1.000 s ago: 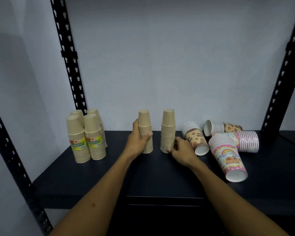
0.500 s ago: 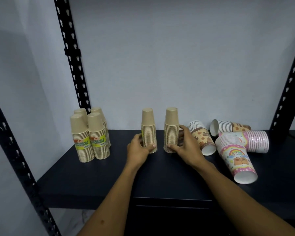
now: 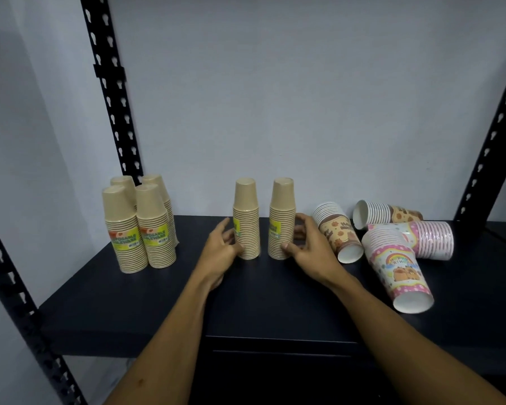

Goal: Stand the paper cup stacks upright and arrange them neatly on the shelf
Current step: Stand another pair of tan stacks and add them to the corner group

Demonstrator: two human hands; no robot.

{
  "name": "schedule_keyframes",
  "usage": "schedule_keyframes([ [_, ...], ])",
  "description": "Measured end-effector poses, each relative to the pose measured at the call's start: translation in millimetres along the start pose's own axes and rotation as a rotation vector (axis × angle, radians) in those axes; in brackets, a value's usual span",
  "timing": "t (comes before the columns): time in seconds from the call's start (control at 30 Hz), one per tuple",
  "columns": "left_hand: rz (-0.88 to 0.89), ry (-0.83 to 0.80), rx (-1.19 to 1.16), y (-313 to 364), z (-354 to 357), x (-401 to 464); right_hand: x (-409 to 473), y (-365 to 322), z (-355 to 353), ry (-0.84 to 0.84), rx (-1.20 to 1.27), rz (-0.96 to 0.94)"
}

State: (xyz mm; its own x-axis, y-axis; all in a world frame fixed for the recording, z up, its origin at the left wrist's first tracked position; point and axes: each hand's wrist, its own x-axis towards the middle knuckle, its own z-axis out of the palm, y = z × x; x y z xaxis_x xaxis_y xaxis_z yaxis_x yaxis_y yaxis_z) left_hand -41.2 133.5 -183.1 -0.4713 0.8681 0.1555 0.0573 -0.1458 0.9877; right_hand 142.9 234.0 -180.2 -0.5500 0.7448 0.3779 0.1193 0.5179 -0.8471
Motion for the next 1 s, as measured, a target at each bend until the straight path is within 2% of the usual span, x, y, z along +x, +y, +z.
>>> schedule_keyframes([
  [0.1, 0.053, 0.029, 0.093, -2.3, 5.3, -1.1, -0.3, 0.4, 1.3, -0.032, -0.014, -0.025],
  [0.23, 0.089, 0.117, 0.237, -6.6, 8.4, 1.6, 0.7, -3.4, 1.5, 0.082, -0.078, -0.057],
  [0.3, 0.096, 0.127, 0.288, -6.9, 8.7, 1.7, 1.0, -2.5, 1.7, 0.084, -0.058, -0.051],
  [0.5, 0.091, -0.025, 0.211, -4.2, 6.2, -1.4, -0.8, -3.8, 2.1, 0.017, -0.043, -0.070],
  [0.6, 0.093, -0.016, 0.213, -3.3, 7.5, -2.5, 0.1, -3.1, 2.7, 0.056, -0.041, -0.057],
  [0.8, 0.111, 0.080, 0.249, -4.6, 11.4, -0.6, -0.5, -1.2, 1.8, -0.008, 0.001, -0.046],
  [1.0, 0.121, 0.014, 0.258, -4.5, 11.2, -2.9, 0.0, -1.9, 2.7, 0.028, -0.024, -0.059],
])
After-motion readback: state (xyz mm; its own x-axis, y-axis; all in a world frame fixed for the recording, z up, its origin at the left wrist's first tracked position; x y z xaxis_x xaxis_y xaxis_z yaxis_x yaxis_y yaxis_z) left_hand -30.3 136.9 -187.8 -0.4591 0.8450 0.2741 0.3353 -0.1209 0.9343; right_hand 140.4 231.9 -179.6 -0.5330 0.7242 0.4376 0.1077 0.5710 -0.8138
